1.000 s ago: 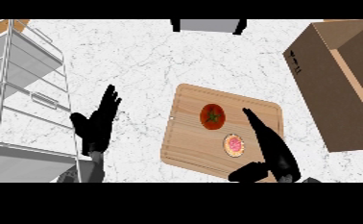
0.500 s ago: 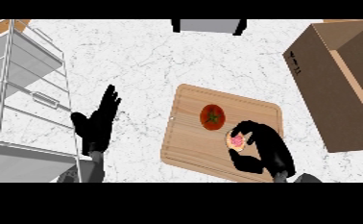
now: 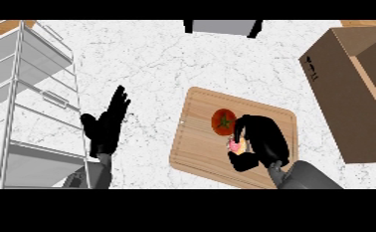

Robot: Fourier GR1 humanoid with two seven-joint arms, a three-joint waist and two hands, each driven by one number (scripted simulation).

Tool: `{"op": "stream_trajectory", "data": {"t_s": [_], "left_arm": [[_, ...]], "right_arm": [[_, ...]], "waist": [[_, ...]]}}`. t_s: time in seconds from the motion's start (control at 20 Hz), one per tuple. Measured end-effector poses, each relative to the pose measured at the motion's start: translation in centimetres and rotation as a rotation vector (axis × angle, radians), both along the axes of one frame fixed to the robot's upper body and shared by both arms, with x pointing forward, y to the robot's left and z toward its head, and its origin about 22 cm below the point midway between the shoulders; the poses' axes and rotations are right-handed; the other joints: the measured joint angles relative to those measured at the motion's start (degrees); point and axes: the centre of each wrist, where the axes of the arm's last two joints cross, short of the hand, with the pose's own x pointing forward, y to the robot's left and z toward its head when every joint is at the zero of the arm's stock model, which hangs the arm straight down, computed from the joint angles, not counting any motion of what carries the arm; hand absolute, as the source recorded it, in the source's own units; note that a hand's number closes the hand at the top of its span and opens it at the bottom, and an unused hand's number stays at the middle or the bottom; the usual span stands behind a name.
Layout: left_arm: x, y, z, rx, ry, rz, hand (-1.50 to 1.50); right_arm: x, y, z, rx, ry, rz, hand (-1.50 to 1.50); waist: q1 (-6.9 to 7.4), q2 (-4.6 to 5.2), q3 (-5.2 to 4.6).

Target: Pick the cupcake from the cutting board and place it in the cardboard box

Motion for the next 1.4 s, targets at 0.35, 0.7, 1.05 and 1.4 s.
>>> {"op": "stream_trajectory", "data": {"t_s": [0.35,0.7,1.05,1.4], "left_arm": [[0.0,0.0,-0.3,0.003,-0.006,-0.001,0.00],[-0.4,0.6,-0.5,0.001,0.005,0.024,0.00],[-1.1,1.4,-1.1,0.012,0.003,0.059,0.00],[-1.3,1.8,-1.0,0.008,0.005,0.073,0.00]], "right_arm": [[2.8,3.5,2.5,-0.136,-0.163,0.088,1.50],[3.0,6.7,6.1,-0.171,-0.295,0.172,1.50],[4.1,7.3,12.1,-0.026,-0.474,-0.018,1.50],[5.5,4.4,16.2,-0.008,-0.595,-0.222,1.50]], "waist": [[0.11,-0.24,0.13],[-1.23,-0.81,0.16],[-2.95,-1.35,0.29],[-3.79,-1.32,0.33]]}}
